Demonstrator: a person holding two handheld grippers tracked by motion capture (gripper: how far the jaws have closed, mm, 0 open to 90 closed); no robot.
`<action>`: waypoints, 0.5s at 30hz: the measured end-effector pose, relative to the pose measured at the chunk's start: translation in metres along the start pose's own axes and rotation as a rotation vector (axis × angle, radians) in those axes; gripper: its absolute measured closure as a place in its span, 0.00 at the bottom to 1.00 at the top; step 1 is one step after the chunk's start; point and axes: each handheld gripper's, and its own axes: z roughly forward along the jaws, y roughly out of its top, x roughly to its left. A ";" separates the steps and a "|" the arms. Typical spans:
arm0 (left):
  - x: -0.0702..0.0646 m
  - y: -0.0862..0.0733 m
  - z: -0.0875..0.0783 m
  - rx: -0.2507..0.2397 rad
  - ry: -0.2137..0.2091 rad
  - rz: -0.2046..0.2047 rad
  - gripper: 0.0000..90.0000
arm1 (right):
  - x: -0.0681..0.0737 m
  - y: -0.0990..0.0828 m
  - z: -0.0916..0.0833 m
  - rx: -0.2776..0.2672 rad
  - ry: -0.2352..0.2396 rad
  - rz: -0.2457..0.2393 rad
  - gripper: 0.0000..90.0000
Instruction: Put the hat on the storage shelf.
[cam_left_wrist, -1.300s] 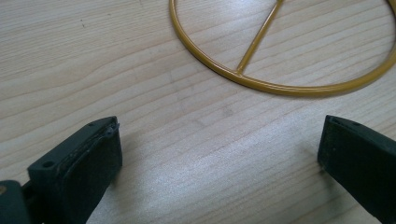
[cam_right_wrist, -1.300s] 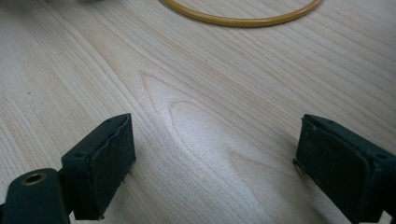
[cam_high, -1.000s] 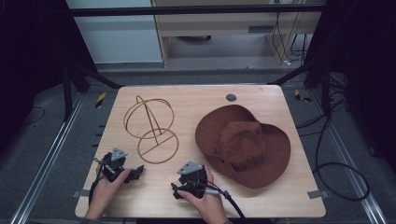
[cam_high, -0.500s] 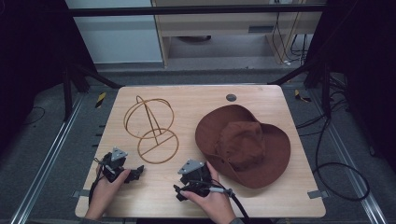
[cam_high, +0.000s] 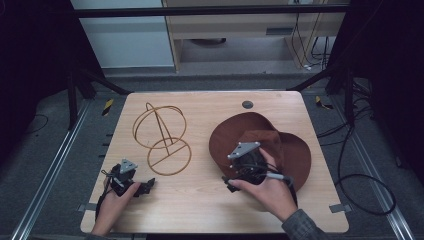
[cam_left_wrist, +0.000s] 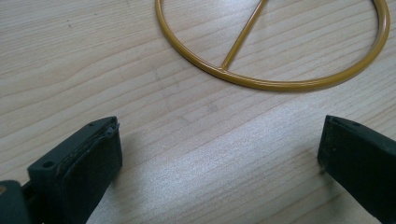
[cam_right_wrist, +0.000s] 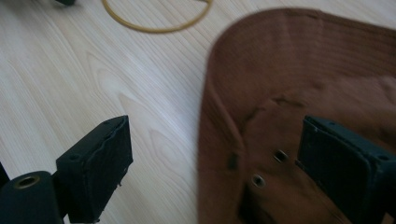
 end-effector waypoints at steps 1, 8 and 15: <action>0.000 0.000 0.000 0.000 -0.001 0.003 0.00 | -0.006 -0.002 -0.003 0.010 0.006 0.009 0.12; 0.000 0.001 0.000 0.000 -0.005 0.007 0.00 | -0.039 -0.013 -0.018 0.063 -0.001 0.019 0.10; 0.001 0.000 0.000 -0.001 -0.014 0.014 0.00 | -0.075 -0.016 -0.039 0.085 -0.053 0.017 0.11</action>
